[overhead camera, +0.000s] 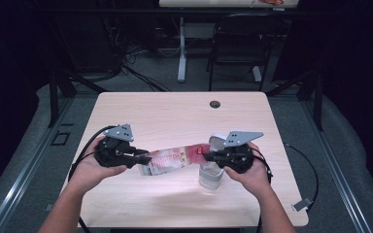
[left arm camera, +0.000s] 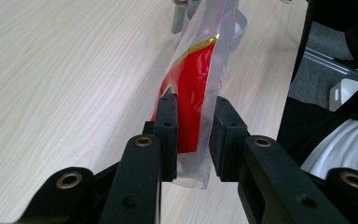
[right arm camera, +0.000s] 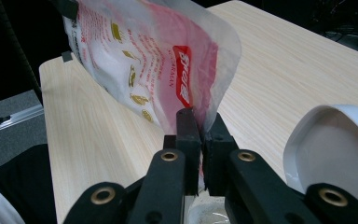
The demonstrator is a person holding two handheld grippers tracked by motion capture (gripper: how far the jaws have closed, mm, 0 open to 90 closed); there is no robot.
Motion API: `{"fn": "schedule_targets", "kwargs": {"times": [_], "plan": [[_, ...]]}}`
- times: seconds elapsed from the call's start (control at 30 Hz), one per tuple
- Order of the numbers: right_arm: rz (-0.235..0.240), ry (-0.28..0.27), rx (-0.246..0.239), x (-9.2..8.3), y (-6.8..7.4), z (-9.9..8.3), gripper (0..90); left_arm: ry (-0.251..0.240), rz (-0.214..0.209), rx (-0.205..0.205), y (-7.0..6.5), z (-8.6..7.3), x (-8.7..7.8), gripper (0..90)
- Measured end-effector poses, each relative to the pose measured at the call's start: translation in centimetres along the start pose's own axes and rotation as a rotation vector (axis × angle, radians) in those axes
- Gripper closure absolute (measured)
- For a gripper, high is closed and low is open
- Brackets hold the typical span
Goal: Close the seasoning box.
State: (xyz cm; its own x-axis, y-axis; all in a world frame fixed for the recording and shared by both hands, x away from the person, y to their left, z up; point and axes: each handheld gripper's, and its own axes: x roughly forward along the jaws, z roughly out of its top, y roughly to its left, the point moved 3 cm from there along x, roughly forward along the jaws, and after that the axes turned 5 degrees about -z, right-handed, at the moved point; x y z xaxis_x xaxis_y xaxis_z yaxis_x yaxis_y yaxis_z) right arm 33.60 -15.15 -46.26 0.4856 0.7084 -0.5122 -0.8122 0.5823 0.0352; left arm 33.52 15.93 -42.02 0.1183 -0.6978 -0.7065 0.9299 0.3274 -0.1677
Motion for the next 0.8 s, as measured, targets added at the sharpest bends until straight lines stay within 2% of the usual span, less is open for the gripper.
{"fn": "schedule_targets", "kwargs": {"times": [0.63, 0.8], "plan": [[0.001, 0.002, 0.002, -0.06, -0.09, -0.06, 86.9, 0.009, -0.004, 0.004, -0.03, 0.37, -0.12, 75.6], [-0.001, 0.008, -0.001, -0.15, -0.2, -0.12, 86.1, 0.017, -0.002, 0.017, -0.06, 0.66, -0.21, 75.7]]}}
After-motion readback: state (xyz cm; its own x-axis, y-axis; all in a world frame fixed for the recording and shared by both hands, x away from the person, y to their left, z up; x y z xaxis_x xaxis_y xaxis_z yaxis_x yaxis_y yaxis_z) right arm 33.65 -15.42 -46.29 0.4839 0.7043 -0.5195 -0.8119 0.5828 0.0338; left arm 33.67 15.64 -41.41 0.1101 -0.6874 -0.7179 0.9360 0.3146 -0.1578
